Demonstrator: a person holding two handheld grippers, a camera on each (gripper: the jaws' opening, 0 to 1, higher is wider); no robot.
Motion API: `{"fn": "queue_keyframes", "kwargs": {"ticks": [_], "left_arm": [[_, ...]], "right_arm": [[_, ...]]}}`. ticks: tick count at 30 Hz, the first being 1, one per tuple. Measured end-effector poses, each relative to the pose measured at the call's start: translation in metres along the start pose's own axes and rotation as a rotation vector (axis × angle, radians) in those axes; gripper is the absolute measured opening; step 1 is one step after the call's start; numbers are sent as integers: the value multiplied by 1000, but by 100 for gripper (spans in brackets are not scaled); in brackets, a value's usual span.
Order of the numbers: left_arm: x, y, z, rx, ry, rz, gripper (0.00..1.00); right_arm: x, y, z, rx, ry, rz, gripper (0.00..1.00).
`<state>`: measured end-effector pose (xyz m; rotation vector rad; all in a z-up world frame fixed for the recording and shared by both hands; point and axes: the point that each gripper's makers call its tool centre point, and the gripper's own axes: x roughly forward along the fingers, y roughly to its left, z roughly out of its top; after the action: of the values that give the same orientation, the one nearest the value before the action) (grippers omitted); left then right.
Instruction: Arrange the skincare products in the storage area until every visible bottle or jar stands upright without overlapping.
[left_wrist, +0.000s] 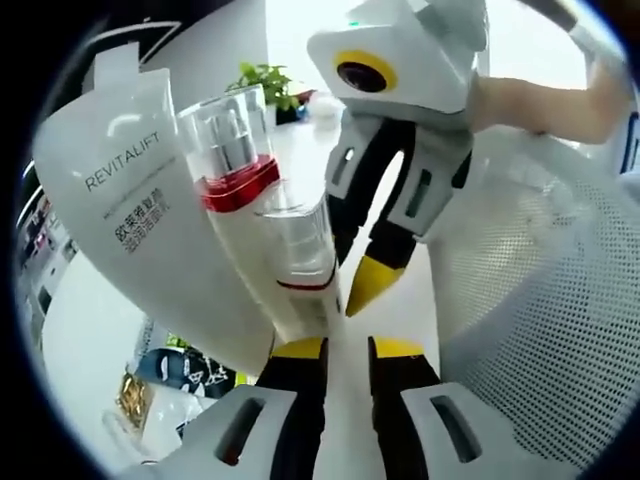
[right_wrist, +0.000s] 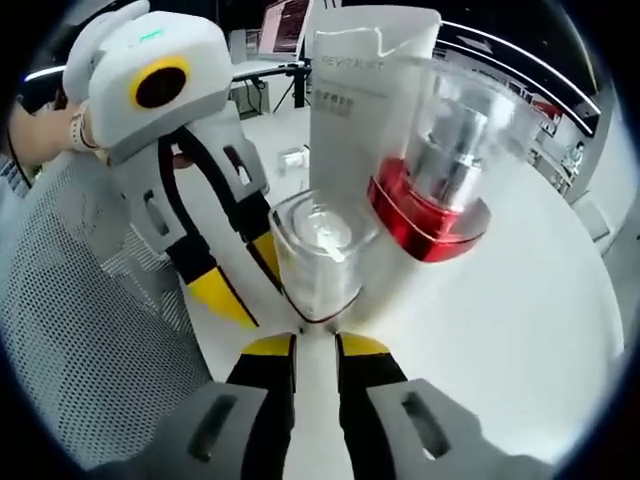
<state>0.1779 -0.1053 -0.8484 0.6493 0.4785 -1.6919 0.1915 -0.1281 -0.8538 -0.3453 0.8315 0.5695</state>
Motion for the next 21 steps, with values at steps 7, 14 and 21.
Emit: {"fn": "queue_keyframes", "kwargs": {"ticks": [7, 14, 21], "left_arm": [[0, -1, -1, -3, 7, -7, 12], [1, -2, -2, 0, 12, -10, 12], [-1, 2, -5, -8, 23, 4, 13]], "right_arm": [[2, 1, 4, -9, 3, 0, 15], [2, 1, 5, -22, 10, 5, 15], [-1, 2, 0, -27, 21, 3, 17]]}}
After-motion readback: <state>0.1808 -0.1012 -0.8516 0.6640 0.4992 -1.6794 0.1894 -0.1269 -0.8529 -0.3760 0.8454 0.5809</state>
